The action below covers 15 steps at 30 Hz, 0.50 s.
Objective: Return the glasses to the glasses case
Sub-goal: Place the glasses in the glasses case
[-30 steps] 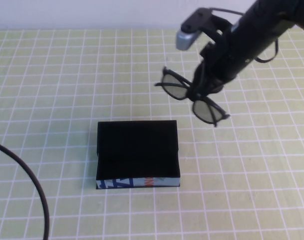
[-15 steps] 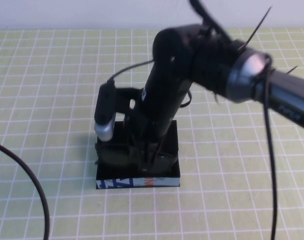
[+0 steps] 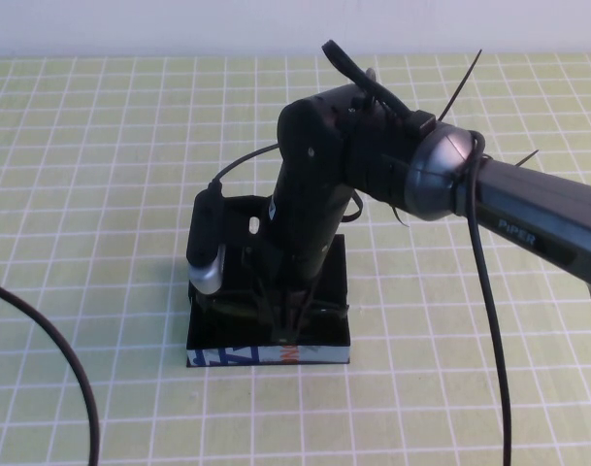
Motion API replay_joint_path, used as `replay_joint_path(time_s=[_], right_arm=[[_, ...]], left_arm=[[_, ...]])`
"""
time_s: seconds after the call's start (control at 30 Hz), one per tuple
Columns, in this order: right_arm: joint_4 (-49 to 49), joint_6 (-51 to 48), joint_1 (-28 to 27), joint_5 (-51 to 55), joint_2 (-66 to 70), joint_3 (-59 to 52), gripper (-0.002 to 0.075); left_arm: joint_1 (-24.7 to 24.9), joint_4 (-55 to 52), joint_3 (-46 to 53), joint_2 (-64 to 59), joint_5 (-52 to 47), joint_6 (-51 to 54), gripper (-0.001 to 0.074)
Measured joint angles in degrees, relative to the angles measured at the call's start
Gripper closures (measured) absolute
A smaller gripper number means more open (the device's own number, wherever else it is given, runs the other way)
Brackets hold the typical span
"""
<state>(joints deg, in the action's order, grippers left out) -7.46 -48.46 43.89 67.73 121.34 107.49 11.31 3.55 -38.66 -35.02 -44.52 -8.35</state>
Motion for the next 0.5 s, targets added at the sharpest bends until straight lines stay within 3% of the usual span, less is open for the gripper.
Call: replay_joint_path(time_s=[0.5], right_arm=[[2.1,1.4,0.0,0.3,0.1,2.6,0.067]], left_arm=[[0.0,0.3,0.0,0.0,0.0,0.4,0.0738]])
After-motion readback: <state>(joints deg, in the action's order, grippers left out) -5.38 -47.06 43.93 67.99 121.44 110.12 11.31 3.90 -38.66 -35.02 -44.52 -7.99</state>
